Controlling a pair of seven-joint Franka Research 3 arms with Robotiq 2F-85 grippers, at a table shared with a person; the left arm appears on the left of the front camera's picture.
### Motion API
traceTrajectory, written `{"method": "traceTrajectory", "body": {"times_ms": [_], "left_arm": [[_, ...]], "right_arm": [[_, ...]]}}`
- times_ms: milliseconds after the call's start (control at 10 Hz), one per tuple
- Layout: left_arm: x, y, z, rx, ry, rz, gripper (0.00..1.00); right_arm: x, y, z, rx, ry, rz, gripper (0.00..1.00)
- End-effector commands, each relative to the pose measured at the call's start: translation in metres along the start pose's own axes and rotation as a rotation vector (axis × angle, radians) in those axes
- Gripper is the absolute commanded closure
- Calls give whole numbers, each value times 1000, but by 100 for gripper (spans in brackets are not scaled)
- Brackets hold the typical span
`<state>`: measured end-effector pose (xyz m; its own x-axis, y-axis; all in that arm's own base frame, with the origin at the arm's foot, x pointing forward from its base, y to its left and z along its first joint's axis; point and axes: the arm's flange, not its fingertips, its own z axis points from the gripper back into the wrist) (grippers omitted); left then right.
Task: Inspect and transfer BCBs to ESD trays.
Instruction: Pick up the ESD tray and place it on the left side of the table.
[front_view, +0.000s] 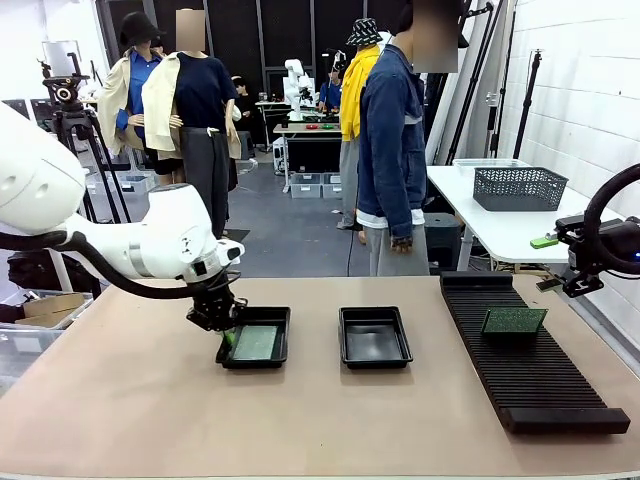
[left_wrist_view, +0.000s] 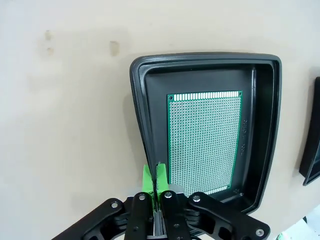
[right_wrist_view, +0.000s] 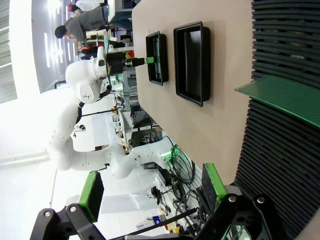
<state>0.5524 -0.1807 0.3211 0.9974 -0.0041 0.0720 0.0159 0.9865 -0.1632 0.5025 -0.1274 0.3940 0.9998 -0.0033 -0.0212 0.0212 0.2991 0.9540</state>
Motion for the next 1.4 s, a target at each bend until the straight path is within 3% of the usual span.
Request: {"method": "traceTrajectory", "body": {"times_ms": [0,200,900,1300], "left_arm": [[-11,31,15,3,-4,-22,100],[-10,67,23,-6,22,-65,100],[-1,193,37,-12,26,43,100],[-1,248,53,-30,11,1,100]], "right_arm": [[4,1,0,-3,3,5,0],[4,1,0,-3,3,5,0],[4,1,0,-3,3,5,0],[4,1,0,-3,3,5,0]]}}
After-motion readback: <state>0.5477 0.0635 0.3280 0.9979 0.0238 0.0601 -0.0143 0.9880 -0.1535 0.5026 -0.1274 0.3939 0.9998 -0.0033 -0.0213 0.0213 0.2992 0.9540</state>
